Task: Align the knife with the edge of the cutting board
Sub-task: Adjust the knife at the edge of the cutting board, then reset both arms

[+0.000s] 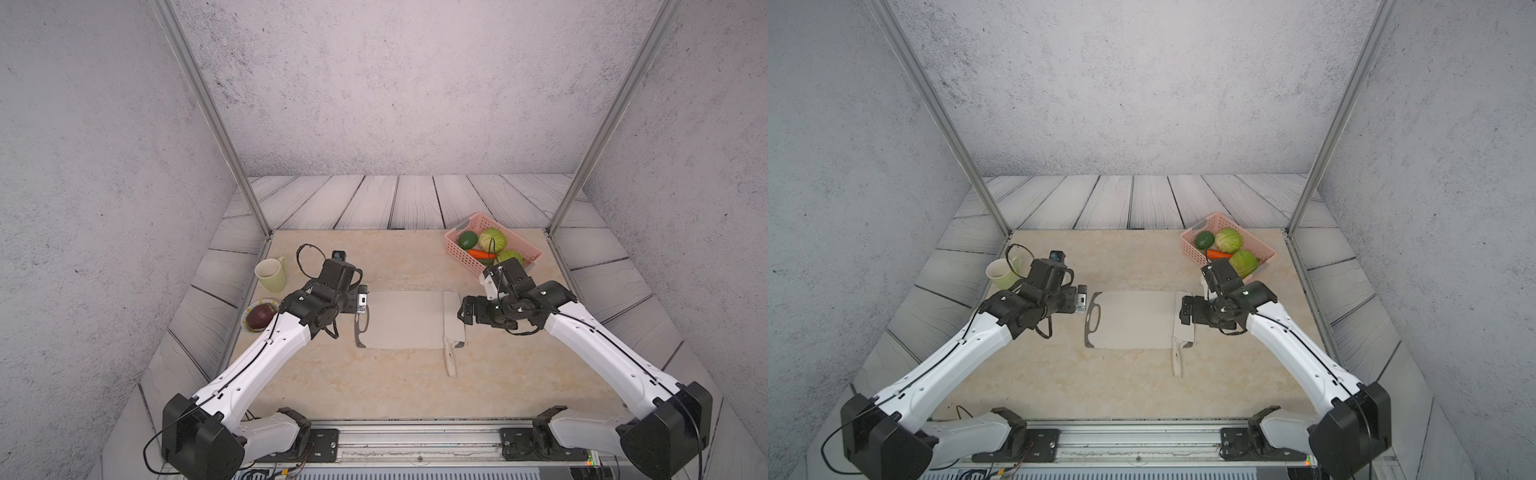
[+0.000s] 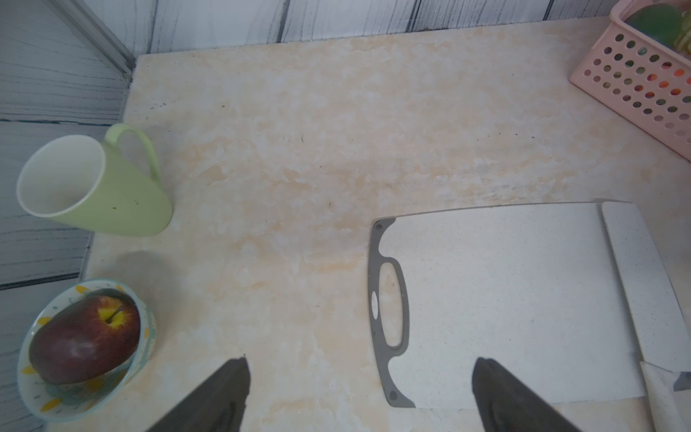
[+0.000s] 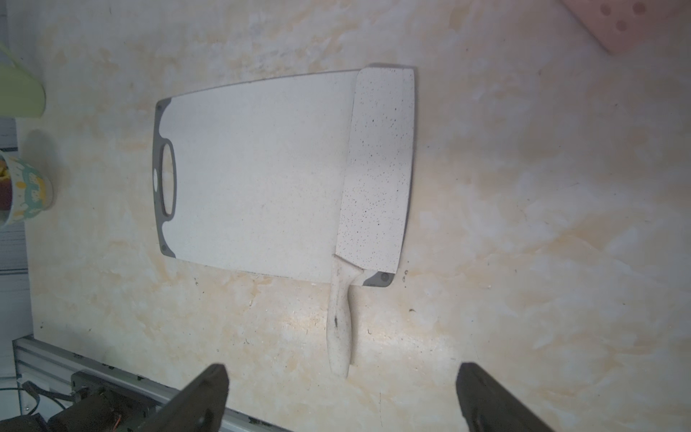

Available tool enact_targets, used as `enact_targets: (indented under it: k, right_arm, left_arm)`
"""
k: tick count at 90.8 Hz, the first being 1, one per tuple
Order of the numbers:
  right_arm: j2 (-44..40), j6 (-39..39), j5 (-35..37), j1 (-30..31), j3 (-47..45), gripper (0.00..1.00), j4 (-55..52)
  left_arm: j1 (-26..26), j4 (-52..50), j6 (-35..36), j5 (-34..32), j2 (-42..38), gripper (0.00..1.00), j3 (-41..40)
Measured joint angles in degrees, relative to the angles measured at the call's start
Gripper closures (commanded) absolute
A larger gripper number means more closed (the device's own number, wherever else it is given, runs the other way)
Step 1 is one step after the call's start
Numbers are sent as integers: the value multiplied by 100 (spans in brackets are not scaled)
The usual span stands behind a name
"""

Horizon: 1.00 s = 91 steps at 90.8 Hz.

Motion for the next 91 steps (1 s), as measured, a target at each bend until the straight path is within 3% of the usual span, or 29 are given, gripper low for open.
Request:
enact_targets:
  k: [24,47,66,91]
  right_arm:
    - [-776,-52,485,-660,-549,1,365]
    - [-1346,-142,1012,-1486,-1182,1,872]
    - [-1211,-140,920,-2575,-1360,1,1504]
    - [-372,-238,1075,-3112,-1451,1,2310]
  left_arm:
    - [372,238,0,-144,-258,2,-179]
    - [1010,1141,24,-20,-802,2,-1012]
    - [1351,2194,177,-85,-1189,2,-2028]
    - [1587,2802,525,-778,-1200,2,-2308]
